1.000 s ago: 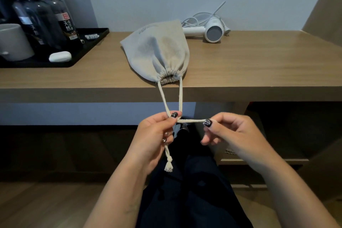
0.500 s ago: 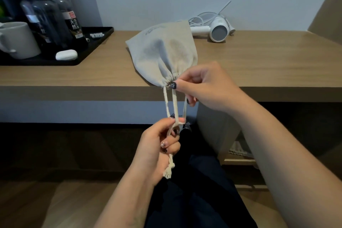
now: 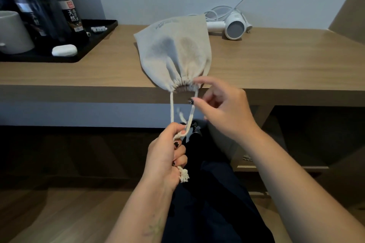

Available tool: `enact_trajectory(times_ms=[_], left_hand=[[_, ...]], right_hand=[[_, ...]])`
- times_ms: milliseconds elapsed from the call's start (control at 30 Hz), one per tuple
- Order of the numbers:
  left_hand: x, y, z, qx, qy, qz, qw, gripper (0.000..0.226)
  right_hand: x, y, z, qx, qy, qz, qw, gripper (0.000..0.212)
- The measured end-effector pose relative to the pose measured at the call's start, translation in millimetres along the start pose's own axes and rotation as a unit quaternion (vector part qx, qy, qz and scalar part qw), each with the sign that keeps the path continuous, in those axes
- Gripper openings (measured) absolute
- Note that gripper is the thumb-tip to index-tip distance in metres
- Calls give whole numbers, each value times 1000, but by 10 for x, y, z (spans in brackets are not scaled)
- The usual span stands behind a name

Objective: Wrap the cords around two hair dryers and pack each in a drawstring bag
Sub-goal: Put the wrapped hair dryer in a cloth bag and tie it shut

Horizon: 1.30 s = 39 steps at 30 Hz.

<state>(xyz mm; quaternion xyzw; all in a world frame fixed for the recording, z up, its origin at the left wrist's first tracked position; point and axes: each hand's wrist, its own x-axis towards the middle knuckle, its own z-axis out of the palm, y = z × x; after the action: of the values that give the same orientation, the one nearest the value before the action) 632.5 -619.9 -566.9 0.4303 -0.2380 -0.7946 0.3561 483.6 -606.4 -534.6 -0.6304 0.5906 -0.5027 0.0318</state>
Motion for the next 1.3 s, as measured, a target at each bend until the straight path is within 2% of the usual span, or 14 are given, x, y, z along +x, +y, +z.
enact_trajectory(times_ms=[67, 133, 267, 367, 433, 533, 600, 667, 733, 867, 1000, 1133, 1200, 1300], left_hand=[[14, 0, 18, 13, -4, -1, 1000, 30], [22, 7, 25, 21, -14, -6, 1000, 34], [7, 45, 29, 39, -29, -8, 999, 30], [-3, 83, 8, 42, -37, -4, 998, 27], [-15, 108, -6, 33, -48, -3, 998, 26], [-65, 135, -12, 18, -82, 2, 996, 19], [-93, 152, -17, 36, -82, 19, 996, 29], [-107, 167, -27, 50, -72, 35, 996, 40], [-115, 181, -31, 60, -64, 47, 995, 41], [-113, 182, -52, 85, -39, 76, 993, 37], [-114, 192, -86, 151, -12, 114, 982, 15], [-130, 252, -97, 213, -5, 147, 966, 14], [-165, 283, -82, 247, -13, 171, 954, 14], [-193, 317, -50, 296, -42, 214, 930, 20]], right_hand=[[-149, 54, 19, 59, 82, 37, 994, 23], [-258, 120, 83, 135, 101, 112, 979, 23], [-367, 142, 255, 312, 10, 261, 914, 36], [-419, 71, 371, 377, -51, 316, 869, 27], [-445, 43, 433, 366, -71, 324, 869, 27], [-470, 21, 498, 346, -76, 326, 876, 44], [-482, -13, 507, 326, -90, 339, 878, 66], [-494, -23, 498, 270, -111, 345, 892, 75], [-505, -31, 476, 208, -116, 336, 911, 69], [-492, -47, 369, 204, -103, 303, 925, 58], [-422, -36, 167, 273, -88, 312, 906, 50], [-359, -12, -6, 423, -16, 326, 846, 51], [-323, -33, -61, 527, 16, 325, 785, 46], [-281, -78, -85, 659, 64, 338, 669, 47]])
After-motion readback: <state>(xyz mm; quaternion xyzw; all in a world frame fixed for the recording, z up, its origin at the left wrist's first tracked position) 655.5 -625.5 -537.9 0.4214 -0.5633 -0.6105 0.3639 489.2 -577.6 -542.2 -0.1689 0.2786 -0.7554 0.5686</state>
